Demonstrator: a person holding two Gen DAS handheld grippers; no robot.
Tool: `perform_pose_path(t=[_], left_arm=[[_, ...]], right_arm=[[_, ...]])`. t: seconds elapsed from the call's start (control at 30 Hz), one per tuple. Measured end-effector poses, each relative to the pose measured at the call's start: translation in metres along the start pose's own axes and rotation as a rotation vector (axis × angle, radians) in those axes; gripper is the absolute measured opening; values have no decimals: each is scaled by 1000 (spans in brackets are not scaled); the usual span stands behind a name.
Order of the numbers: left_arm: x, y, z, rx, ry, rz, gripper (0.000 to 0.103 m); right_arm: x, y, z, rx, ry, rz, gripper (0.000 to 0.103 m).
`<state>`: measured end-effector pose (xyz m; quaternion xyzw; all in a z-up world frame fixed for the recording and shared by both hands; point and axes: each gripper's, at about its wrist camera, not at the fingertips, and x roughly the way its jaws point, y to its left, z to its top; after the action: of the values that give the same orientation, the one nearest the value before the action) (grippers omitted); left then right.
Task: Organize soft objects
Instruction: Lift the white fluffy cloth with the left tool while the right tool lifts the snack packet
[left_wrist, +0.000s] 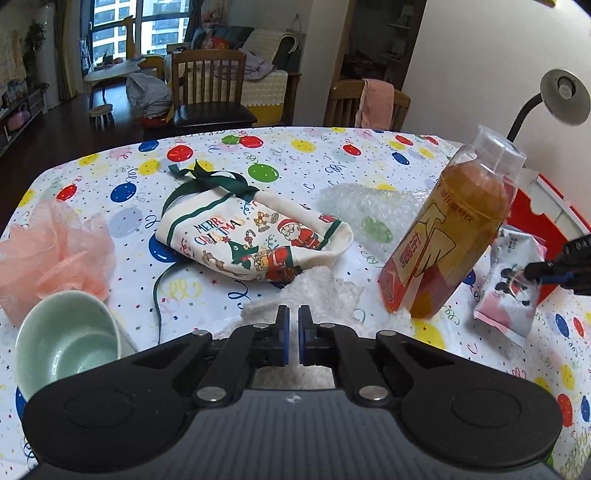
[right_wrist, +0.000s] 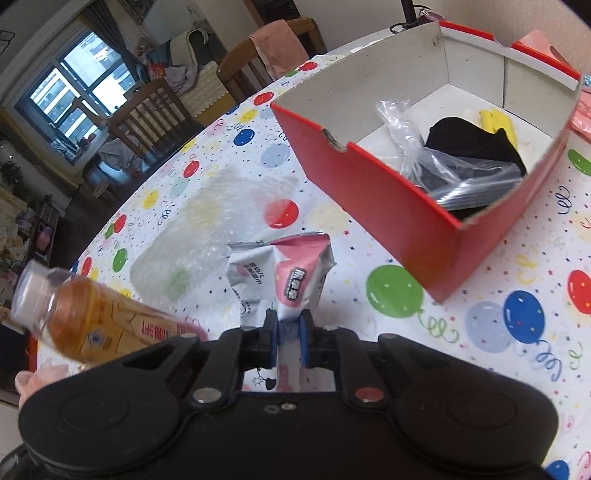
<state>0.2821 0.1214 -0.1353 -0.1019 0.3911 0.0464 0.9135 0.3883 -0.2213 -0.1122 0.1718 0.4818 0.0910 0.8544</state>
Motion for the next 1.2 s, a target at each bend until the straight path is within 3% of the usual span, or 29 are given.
perform_pose_path(t=[0.17, 0.27, 0.37, 0.43, 0.47, 0.5, 0.57, 0.7, 0.8, 0.97, 1.13, 1.2], left_arm=[[-11, 2, -3, -26, 21, -55, 5], [-17, -3, -9, 12, 31, -77, 5], [-20, -7, -15, 45, 38, -92, 11], [-19, -8, -18, 44, 47, -100, 20], [-18, -9, -20, 51, 53, -99, 32], [-17, -10, -21, 58, 58, -94, 55], [-15, -12, -22, 69, 64, -100, 87], [-15, -19, -28, 128, 47, -111, 87], [-5, -25, -33, 205, 57, -45, 87], [11, -24, -37, 247, 67, 2, 87], [15, -17, -33, 201, 69, -14, 87], [16, -11, -28, 147, 72, -29, 76]], right_arm=[[-15, -11, -8, -19, 6, 22, 10], [-21, -13, -14, -32, 19, 39, 10], [-24, -16, -21, -38, 32, 50, 10], [-25, -17, -24, -40, 38, 51, 10], [-26, -18, -26, -37, 40, 52, 10], [-26, -20, -27, -35, 42, 53, 10], [-28, -21, -29, -35, 44, 53, 10], [-29, -23, -31, -36, 48, 49, 10], [-29, -24, -34, -41, 52, 42, 10], [-29, -24, -36, -48, 59, 34, 10], [-29, -25, -36, -48, 61, 31, 10], [-29, -25, -36, -47, 62, 31, 10]])
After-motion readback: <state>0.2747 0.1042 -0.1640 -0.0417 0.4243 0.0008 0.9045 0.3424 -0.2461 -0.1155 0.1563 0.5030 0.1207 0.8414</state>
